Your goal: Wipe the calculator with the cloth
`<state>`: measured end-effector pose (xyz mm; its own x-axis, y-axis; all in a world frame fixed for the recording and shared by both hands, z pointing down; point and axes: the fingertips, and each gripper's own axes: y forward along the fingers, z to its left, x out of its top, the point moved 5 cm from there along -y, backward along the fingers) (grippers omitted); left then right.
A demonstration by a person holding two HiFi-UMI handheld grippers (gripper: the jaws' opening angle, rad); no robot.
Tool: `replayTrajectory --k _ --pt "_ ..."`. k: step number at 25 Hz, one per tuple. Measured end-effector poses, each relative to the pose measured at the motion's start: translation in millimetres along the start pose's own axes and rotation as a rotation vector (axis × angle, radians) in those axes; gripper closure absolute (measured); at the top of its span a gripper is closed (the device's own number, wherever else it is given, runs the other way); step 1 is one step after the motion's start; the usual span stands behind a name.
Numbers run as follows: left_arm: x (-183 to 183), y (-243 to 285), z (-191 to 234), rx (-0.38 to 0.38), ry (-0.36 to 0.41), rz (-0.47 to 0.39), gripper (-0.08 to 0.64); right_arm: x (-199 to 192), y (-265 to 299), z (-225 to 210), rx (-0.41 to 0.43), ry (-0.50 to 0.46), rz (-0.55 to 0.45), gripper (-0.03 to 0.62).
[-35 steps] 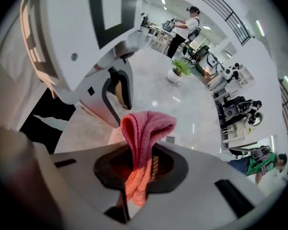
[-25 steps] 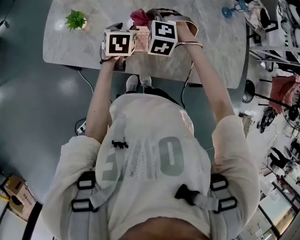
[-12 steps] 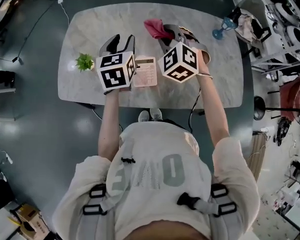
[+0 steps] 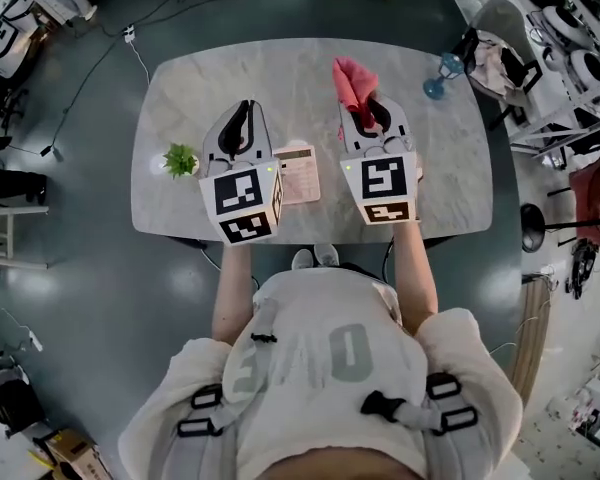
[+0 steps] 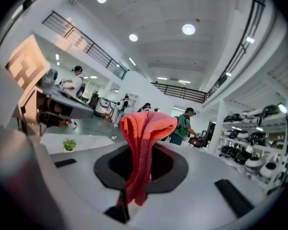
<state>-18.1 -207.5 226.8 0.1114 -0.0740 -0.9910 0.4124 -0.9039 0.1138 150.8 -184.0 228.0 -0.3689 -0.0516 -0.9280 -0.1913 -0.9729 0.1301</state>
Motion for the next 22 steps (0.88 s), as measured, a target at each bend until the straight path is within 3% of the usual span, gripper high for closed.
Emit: replayTrajectory --k 3,7,16,22 --pt "2 -8 -7 0.007 0.003 -0.03 0.528 -1 -18 -9 -0.061 0.102 -0.043 0.537" --pt "3 -21 -7 0.035 0.023 -0.07 0.538 -11 -34 -5 -0.119 0.123 -0.055 0.537" --pt "-12 -22 -2 0.084 0.038 -0.104 0.538 -74 -60 6 -0.103 0.336 0.031 0.538" --pt "-23 -20 1 0.073 0.038 -0.075 0.538 -73 -58 8 -0.113 0.338 0.029 0.538"
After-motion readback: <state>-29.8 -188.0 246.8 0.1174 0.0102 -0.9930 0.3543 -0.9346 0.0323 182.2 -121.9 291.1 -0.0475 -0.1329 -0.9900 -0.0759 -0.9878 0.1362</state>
